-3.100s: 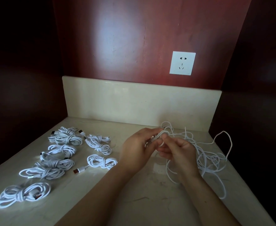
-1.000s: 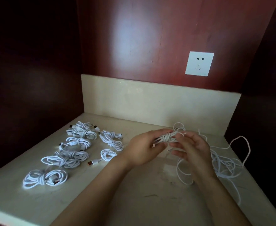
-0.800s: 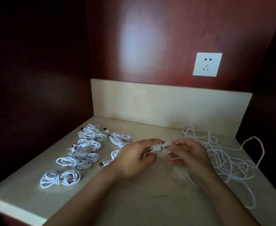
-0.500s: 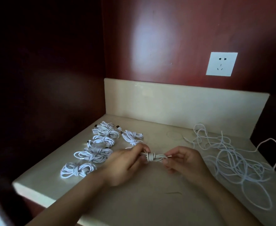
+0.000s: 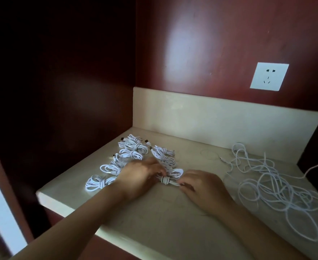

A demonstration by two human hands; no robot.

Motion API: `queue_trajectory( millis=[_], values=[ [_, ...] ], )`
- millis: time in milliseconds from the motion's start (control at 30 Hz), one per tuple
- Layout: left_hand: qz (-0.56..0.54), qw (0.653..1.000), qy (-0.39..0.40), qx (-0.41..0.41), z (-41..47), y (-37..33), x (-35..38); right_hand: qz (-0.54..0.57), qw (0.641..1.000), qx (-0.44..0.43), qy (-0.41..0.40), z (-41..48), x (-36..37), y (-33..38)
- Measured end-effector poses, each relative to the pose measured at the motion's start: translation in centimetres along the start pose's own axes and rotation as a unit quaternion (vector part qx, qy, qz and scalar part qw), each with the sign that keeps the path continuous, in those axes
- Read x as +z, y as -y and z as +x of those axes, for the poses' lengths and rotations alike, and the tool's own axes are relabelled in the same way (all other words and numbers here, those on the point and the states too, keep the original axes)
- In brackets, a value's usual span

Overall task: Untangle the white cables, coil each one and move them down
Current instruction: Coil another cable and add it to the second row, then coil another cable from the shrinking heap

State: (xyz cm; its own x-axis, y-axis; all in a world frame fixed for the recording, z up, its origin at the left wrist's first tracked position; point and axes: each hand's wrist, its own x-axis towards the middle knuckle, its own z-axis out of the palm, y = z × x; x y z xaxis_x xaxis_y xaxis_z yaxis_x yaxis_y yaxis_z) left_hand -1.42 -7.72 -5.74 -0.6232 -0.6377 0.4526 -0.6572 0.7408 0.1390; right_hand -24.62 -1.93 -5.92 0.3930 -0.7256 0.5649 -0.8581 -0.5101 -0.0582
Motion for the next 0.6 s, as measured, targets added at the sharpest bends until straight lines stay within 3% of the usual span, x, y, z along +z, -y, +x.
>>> queue_trajectory(
  millis=[200, 367, 600],
  values=[
    [0.006, 0.997, 0.037, -0.066, 2.3, 0.3, -0.1, -0.058, 0.997, 0.026, 0.045, 2.4, 0.9, -1.4],
    [0.022, 0.996, 0.021, -0.082, 3.6, 0.6, 0.1, -0.063, 0.995, 0.064, 0.051, 3.5, 1.9, -1.6],
    [0.018, 0.995, -0.006, -0.096, 2.9, 0.5, 0.3, -0.079, 0.993, 0.051, 0.068, 1.8, 1.6, -1.6]
  ],
)
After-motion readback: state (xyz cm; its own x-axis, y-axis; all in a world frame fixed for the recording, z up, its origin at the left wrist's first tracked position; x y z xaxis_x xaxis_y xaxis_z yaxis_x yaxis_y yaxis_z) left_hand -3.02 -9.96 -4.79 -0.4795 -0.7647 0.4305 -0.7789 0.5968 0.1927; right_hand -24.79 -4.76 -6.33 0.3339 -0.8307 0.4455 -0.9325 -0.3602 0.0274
